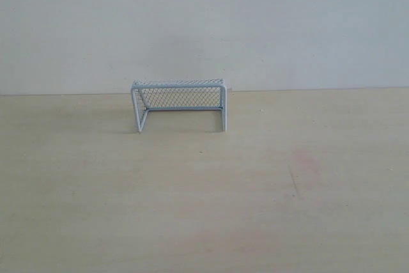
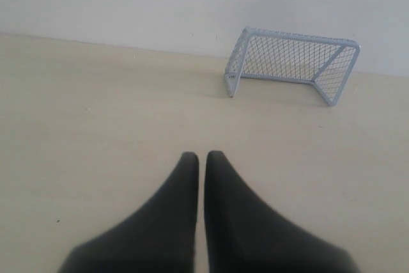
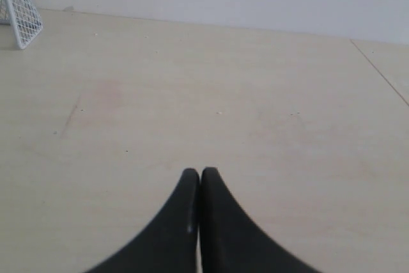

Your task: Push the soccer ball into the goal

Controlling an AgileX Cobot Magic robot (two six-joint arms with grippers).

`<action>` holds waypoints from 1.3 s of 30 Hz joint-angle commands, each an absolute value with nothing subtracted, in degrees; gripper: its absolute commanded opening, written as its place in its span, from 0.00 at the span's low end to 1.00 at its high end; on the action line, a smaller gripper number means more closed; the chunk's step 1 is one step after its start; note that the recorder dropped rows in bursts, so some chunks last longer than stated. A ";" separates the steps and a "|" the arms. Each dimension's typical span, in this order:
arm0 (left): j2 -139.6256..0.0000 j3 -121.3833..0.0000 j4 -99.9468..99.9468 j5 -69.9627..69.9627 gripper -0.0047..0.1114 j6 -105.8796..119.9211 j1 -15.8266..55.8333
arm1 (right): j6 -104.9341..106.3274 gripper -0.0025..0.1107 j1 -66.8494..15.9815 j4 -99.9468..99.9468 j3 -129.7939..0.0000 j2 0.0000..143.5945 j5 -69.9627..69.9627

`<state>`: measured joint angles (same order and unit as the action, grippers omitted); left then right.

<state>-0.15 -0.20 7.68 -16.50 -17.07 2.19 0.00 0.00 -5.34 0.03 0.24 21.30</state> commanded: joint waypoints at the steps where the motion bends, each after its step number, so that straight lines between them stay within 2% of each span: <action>1: 0.00 0.00 8.17 -17.61 0.08 -16.20 2.54 | 0.00 0.02 0.08 -5.26 0.00 0.00 20.80; 23: 0.00 0.00 9.87 -17.84 0.08 -16.30 2.27 | 0.00 0.02 0.08 -5.26 0.00 0.00 20.80; 39: 0.00 0.00 6.94 -17.86 0.08 -24.62 1.22 | 0.00 0.02 0.08 -5.26 0.00 0.00 20.80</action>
